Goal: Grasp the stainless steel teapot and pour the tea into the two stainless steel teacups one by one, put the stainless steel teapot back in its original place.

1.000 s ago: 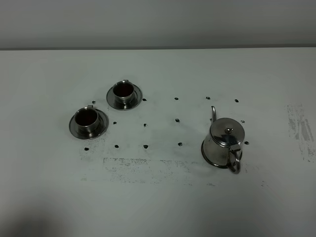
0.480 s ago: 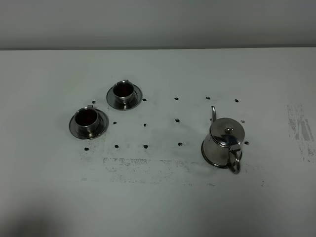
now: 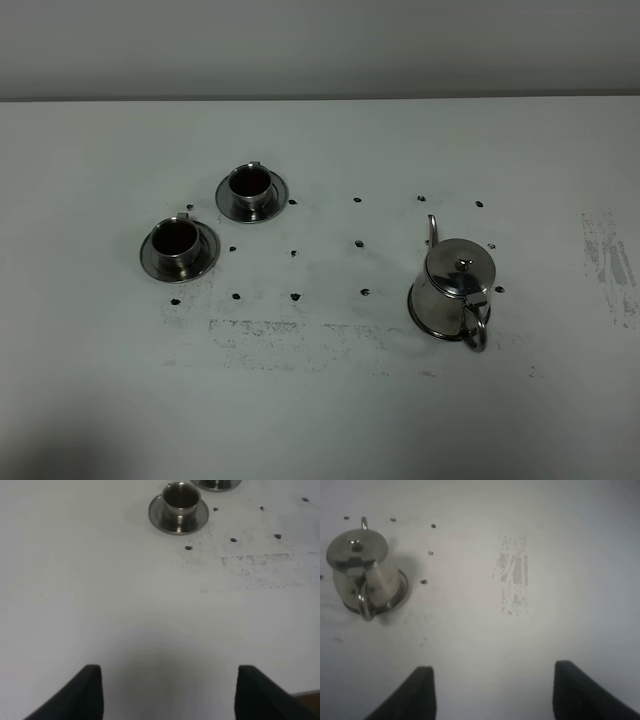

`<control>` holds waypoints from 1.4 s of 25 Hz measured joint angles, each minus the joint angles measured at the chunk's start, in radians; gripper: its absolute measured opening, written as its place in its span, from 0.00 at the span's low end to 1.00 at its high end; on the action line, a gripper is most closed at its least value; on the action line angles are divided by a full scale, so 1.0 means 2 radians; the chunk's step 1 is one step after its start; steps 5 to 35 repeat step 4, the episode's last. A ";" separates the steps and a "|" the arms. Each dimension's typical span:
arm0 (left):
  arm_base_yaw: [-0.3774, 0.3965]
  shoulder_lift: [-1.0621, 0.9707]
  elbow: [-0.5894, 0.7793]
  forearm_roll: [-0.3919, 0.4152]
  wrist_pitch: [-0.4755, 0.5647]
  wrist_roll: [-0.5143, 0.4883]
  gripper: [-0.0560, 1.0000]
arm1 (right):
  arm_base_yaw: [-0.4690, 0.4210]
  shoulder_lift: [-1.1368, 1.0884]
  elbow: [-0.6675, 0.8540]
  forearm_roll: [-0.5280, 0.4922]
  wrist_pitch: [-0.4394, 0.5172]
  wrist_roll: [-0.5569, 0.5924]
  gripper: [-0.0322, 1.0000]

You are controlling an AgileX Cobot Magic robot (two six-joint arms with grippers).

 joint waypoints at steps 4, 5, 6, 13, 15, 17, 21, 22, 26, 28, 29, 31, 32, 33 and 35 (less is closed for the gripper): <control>0.000 0.000 0.000 0.000 0.000 0.000 0.57 | 0.000 0.000 0.000 0.000 0.000 0.000 0.52; 0.000 0.000 0.000 0.000 0.000 0.000 0.57 | 0.000 0.000 0.000 0.000 0.000 0.000 0.52; 0.000 0.000 0.000 0.000 0.000 0.000 0.57 | 0.000 0.000 0.000 0.000 0.000 0.000 0.52; 0.000 0.000 0.000 0.000 0.000 0.000 0.57 | 0.000 0.000 0.000 0.000 0.000 0.000 0.52; 0.000 0.000 0.000 0.000 0.000 0.000 0.57 | 0.000 0.000 0.000 0.000 0.000 0.000 0.52; 0.000 0.000 0.000 0.000 0.000 0.000 0.57 | 0.000 0.000 0.000 0.000 0.000 0.000 0.52; 0.000 0.000 0.000 0.000 0.000 0.000 0.57 | 0.000 0.000 0.000 0.000 0.000 0.000 0.52; 0.000 0.000 0.000 0.000 0.000 0.000 0.57 | 0.000 0.000 0.000 0.000 0.000 0.000 0.52; 0.000 0.000 0.000 0.000 0.000 0.000 0.57 | 0.000 0.000 0.000 0.000 0.000 0.000 0.52; 0.000 0.000 0.000 0.000 0.000 0.000 0.57 | 0.000 0.000 0.000 0.000 0.000 0.000 0.52; 0.000 0.000 0.000 0.000 0.000 0.000 0.57 | 0.000 0.000 0.000 0.000 0.000 0.000 0.52; 0.000 0.000 0.000 0.000 0.000 0.000 0.57 | 0.000 0.000 0.000 0.000 0.000 0.000 0.52; 0.000 0.000 0.000 0.000 0.000 0.000 0.57 | 0.000 0.000 0.000 0.000 0.000 0.000 0.52; 0.000 0.000 0.000 0.000 0.000 0.000 0.57 | 0.000 0.000 0.000 0.000 0.000 0.000 0.52; 0.000 0.000 0.000 0.000 0.000 0.000 0.57 | 0.000 0.000 0.000 0.000 0.000 0.000 0.52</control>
